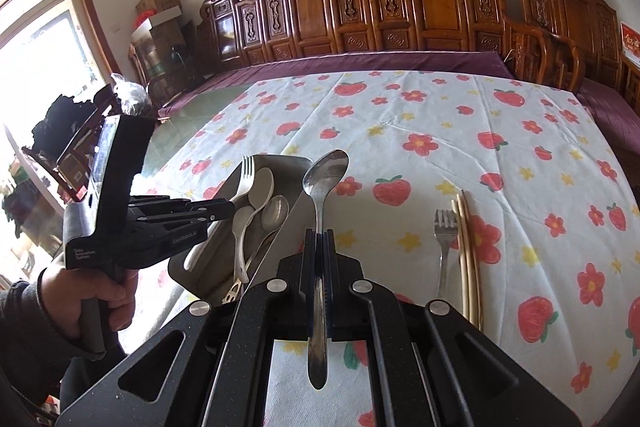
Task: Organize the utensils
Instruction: 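Carry the white fork into the tray and open the left tool while the right tool lifts the spoon, then lower the steel spoon into the metal tray and open the right tool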
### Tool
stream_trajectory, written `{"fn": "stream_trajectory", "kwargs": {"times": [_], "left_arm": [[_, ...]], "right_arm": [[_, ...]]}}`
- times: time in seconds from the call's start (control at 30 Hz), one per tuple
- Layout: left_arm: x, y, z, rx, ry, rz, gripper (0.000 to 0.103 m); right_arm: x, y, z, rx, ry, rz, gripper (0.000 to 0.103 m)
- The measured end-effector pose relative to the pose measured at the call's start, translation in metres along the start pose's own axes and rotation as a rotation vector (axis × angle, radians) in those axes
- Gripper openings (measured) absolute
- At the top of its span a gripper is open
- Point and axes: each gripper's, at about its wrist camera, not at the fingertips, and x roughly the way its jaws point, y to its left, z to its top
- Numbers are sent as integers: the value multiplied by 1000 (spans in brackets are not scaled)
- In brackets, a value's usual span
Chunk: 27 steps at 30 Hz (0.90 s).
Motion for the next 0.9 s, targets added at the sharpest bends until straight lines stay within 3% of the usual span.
{"fn": "stream_trajectory", "kwargs": {"times": [0.27,0.9], "left_arm": [[3,8,-5,-14,15,-14,7],[-75,54,3,-32,-102,14,8]], "right_arm": [[11,14,1,-24,22,6,5],[69,62,21,-62,62,41,5]]}}
